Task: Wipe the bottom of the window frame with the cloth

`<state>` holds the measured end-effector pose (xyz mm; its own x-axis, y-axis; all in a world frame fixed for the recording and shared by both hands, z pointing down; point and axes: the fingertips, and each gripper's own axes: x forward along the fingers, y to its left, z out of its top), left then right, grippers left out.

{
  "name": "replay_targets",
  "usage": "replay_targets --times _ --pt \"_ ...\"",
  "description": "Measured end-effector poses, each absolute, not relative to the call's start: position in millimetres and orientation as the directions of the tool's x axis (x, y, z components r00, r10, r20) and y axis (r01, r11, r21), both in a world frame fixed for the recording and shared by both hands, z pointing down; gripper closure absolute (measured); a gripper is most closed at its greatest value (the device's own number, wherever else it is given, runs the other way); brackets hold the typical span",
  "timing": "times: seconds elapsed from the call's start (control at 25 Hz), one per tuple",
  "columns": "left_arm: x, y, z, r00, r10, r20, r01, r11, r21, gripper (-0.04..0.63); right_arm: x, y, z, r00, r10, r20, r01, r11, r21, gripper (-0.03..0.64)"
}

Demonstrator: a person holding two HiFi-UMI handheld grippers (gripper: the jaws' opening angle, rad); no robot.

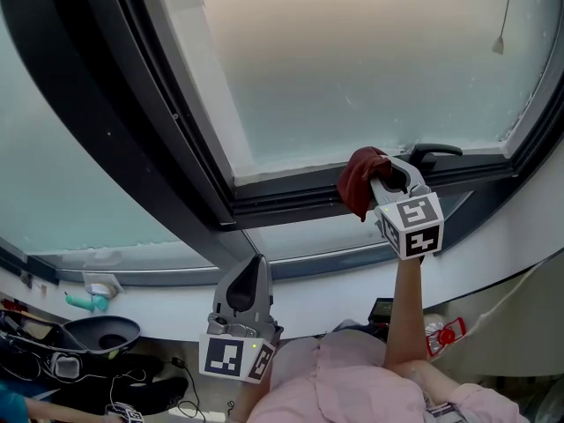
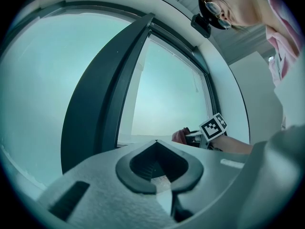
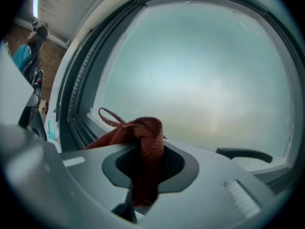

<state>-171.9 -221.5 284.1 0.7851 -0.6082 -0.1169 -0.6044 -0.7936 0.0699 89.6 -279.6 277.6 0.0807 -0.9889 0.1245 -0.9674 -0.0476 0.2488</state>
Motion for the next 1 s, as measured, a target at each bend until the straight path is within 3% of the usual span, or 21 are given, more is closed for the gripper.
replay_targets --times 0.12,0.32,0.48,0.72,1.0 --pt "-174.0 -218.1 287.3 0.791 -0.603 -0.103 -0.599 -0.798 0.07 0.597 81.1 -268.6 266.9 0.063 -0.997 0.047 -0.981 -0.054 0.187 0.538" --pt "-184.2 -214.3 291.0 0.788 -0.609 -0.088 -0.605 -0.793 0.071 0.597 41.4 -262.7 243.9 0.076 -0.997 -0.008 -0.95 -0.074 0.304 0.538" --pt "-194.9 -212.1 292.6 0.778 -0.622 -0.085 -0.618 -0.783 0.073 0.597 -12.1 -273.7 229.9 -0.005 -0.998 -0.07 -0.937 -0.02 0.348 0.54" --pt "-215.5 -209.6 292.9 0.748 -0.657 -0.088 -0.653 -0.754 0.076 0.597 -91.2 -305.3 245.7 -0.173 -0.985 -0.014 -0.914 0.155 0.375 0.54" --pt "-237.1 -210.0 292.7 0.711 -0.698 -0.087 -0.693 -0.716 0.077 0.597 -143.3 -334.2 267.0 -0.269 -0.961 0.056 -0.869 0.268 0.417 0.54"
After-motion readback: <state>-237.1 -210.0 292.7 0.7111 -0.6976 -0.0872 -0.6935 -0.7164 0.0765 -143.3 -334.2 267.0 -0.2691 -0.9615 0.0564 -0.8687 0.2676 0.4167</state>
